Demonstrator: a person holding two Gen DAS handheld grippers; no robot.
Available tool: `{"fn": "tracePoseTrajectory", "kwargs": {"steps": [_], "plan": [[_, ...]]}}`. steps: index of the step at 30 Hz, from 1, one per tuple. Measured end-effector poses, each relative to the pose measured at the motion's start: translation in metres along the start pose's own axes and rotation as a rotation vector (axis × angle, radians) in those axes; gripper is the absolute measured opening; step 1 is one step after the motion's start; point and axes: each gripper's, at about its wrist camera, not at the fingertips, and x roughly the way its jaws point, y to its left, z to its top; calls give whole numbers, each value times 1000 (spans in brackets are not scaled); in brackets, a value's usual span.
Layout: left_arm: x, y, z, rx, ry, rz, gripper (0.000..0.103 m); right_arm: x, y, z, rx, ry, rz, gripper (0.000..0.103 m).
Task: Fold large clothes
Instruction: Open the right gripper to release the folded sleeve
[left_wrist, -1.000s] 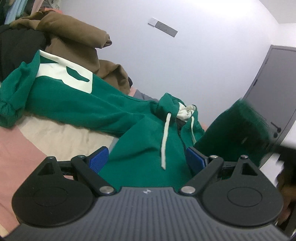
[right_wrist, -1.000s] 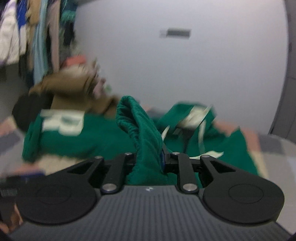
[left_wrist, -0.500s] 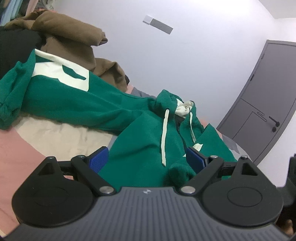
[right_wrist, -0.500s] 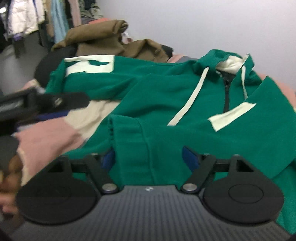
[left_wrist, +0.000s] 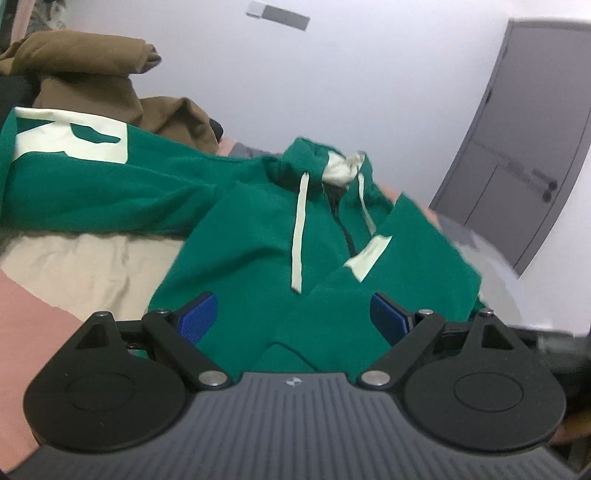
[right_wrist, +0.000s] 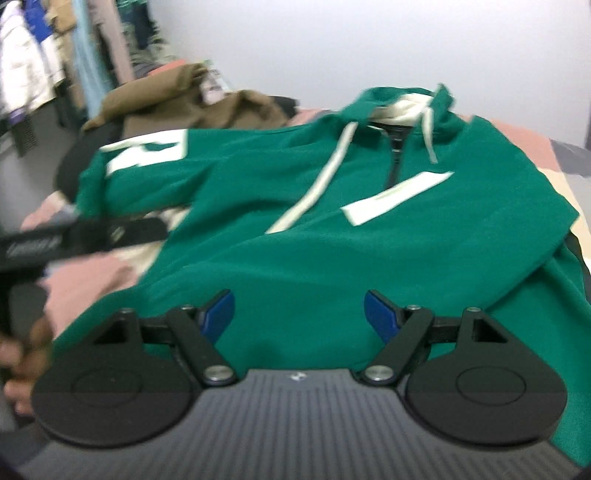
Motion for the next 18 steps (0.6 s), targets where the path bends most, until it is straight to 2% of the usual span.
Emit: {"fn": "tracePoseTrajectory", "kwargs": {"steps": [6,9,13,15,18], "plan": [[24,-12,-8,82,31,46,89,40,-43,-6,130,-8,-104,77],[39,-16,-17,130,86,85,86,54,-56,-9,165,-12,-123,77],[57,-16,-29,153,177,131,84,63,-55,-13,142,0,-144,77],[58,-15,-31,160,171,131,84,64,-53,-14,122,4,-151,78],[50,-15,-30,201,119,132,82,64,-52,-15,110,9,-158,75]]}}
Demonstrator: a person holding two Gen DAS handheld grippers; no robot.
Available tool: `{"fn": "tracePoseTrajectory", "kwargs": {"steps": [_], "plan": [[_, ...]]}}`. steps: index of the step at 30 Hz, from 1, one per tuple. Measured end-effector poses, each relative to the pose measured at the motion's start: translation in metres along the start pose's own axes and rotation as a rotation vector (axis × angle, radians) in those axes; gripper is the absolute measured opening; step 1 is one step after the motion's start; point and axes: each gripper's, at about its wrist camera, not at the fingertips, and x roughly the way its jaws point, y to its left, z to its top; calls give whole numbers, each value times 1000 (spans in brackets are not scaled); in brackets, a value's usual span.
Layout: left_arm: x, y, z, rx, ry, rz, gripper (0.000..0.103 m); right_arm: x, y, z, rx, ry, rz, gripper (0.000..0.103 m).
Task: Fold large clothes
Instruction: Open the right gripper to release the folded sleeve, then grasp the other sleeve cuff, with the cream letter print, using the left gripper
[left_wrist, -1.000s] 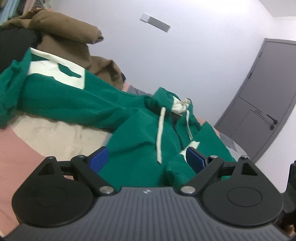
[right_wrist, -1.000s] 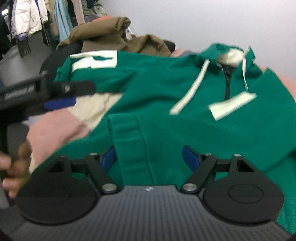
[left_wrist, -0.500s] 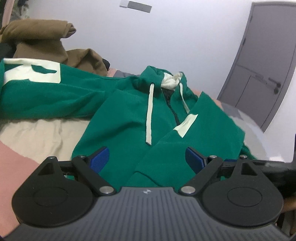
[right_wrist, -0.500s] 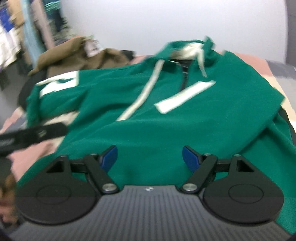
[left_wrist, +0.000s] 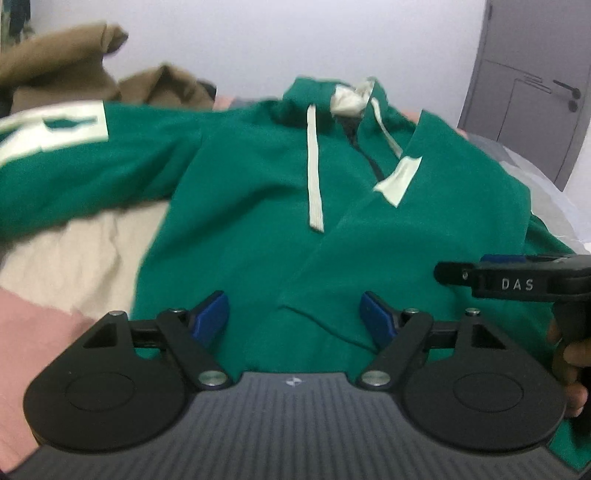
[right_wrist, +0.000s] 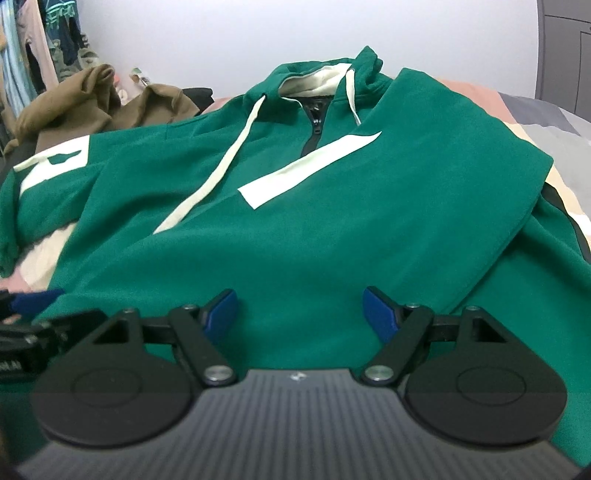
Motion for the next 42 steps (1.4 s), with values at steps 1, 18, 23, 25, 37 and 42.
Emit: {"fn": "tracePoseTrajectory", "kwargs": {"steps": [1,18,23,25,37,42], "plan": [[-3,1,0,11,-23,25,82,-1,0,0,-8,3,-7,75],[-22,67,36,33,-149,526,84,-44,-15,4,30,33,12,76],[-12,125,64,55,-75,614,84,-50,-22,4,129,40,81,76],[-11,152,73,102,-36,639,84,-47,-16,0,116,51,88,76],[31,224,87,86,169,738,73,-27,-17,3,183,84,117,77],[33,239,85,27,255,809,16,-22,-25,6,236,82,114,77]]}}
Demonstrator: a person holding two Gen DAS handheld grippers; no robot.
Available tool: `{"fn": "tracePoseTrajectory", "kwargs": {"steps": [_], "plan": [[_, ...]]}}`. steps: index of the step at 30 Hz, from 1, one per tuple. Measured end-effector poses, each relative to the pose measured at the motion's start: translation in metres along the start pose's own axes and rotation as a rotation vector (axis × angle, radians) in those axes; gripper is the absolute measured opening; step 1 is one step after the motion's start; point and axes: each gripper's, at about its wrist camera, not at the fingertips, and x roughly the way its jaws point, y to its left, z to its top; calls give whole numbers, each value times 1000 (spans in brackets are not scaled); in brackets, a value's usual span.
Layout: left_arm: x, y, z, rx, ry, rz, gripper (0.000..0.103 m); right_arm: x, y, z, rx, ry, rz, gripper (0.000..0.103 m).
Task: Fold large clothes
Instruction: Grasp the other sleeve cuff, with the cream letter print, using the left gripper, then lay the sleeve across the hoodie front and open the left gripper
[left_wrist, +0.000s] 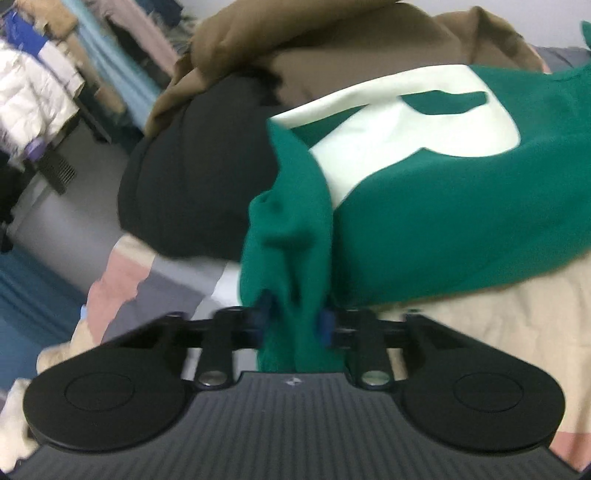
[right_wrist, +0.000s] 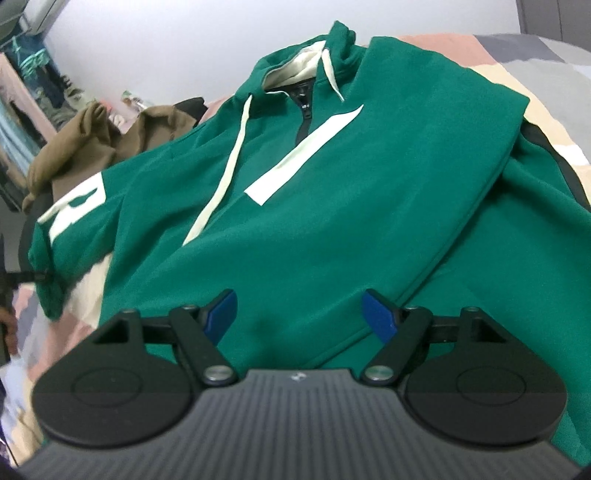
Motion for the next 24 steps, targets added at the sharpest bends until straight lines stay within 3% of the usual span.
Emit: {"fn": "tracePoseTrajectory", "kwargs": {"steps": [1,5,11,15,20,24], "plan": [[-5,4,2,-7,-1,-5,10,0,0,1,1,0,1,77],[-49,25,18,-42,-38,-56,7,-5,-1,3,-10,-24,-2,77],[-161,53,53,-72,-89,-183,6,-20,-9,0,32,-48,12,77],[-249,53,75,-89,-154,-324,6,-30,-10,1,43,-51,24,77],[-347,16,88,-41,-247,-515,6,-52,-12,4,70,-95,58,77],[-398,-43,74,27,-265,-669,6,-65,-18,3,84,-123,64,77]]}}
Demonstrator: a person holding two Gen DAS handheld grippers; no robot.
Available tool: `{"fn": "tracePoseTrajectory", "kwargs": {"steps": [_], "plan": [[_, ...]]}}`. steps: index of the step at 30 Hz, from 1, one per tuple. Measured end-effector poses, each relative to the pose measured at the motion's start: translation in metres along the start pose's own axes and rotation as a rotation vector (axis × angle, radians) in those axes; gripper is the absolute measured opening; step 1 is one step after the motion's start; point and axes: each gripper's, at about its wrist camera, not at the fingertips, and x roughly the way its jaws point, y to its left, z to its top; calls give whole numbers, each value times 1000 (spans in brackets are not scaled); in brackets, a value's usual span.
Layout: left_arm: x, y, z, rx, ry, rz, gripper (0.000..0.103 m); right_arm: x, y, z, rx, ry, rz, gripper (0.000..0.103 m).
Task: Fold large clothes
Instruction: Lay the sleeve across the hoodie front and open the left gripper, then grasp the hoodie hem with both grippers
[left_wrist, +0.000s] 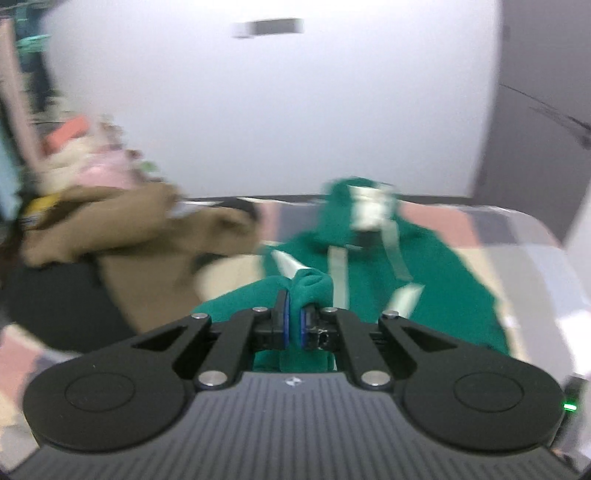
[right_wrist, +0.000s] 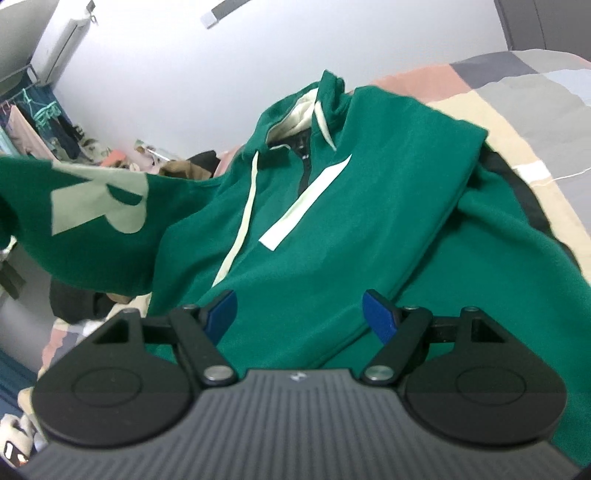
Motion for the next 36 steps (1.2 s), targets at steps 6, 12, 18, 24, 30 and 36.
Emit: {"fn": "tracePoseTrajectory", "kwargs": {"steps": [6,12,18,24,30,36], "plan": [[38,-100,-48,47,83,-196,6,-13,-26,0,59,-26,-41,77],[76,-134,-84,6,110,-275,6,-9,-47,1,69,-48,-88,78],[101,-133,-101,5,127,-324,7,-11,-43,-3,74,-58,-57,78],[129,-109,-122,-37,179,-382,69,-21,-41,-3,63,-77,-61,78],[123,-75,-153,-102,137,-476,80,-17,-43,-2,111,-54,-29,78],[160,-19,-176,-238,106,-374,80,-8,-40,-8,128,-7,-26,78]]}}
